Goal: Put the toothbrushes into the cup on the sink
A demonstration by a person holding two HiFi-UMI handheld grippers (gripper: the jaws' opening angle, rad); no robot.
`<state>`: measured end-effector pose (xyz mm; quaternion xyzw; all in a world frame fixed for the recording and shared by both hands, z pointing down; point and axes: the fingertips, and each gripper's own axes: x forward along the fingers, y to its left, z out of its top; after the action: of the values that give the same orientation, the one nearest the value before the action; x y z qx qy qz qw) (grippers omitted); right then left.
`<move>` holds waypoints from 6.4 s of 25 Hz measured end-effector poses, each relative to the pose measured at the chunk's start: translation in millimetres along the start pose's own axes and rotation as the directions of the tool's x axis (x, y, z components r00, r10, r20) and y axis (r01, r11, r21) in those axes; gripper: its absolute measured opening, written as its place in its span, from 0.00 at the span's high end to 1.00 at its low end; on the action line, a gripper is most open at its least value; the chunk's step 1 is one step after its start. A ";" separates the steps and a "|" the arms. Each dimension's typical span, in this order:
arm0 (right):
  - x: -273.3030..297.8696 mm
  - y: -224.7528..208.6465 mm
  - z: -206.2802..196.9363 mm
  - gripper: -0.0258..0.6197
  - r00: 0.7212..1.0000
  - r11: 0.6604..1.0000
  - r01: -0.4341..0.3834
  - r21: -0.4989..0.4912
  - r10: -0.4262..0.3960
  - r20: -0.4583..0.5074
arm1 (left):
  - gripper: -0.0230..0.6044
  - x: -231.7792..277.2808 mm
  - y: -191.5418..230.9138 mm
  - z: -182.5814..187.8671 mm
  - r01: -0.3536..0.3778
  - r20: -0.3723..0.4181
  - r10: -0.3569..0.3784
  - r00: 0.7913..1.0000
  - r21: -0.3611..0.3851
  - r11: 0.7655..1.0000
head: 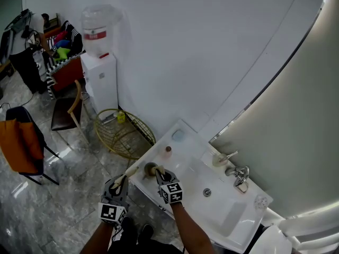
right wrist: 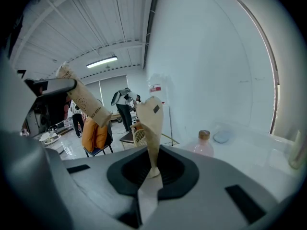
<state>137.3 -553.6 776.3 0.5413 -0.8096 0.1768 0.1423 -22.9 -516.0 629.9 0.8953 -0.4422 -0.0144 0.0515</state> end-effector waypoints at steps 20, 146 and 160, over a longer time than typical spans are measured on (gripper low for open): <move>-4.2 -3.0 7.9 0.65 0.999 1.000 -0.010 0.024 0.010 0.036 | 0.89 -2.9 2.5 -0.2 -0.014 -0.006 0.014 1.000 -0.004 1.000; -180.3 30.6 65.1 0.92 0.945 0.992 0.035 0.121 -0.073 0.320 | 0.89 111.6 -41.6 -133.0 0.160 -0.304 -0.132 0.943 0.068 0.985; -178.6 30.5 63.8 0.92 0.944 0.991 0.027 0.128 -0.068 0.324 | 0.89 115.5 -40.9 -156.3 0.171 -0.370 -0.138 0.919 0.056 0.984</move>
<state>173.2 -423.5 639.8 0.5902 -0.7964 0.1300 -0.0233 90.8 -570.5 783.2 0.9159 -0.3530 0.1673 0.0924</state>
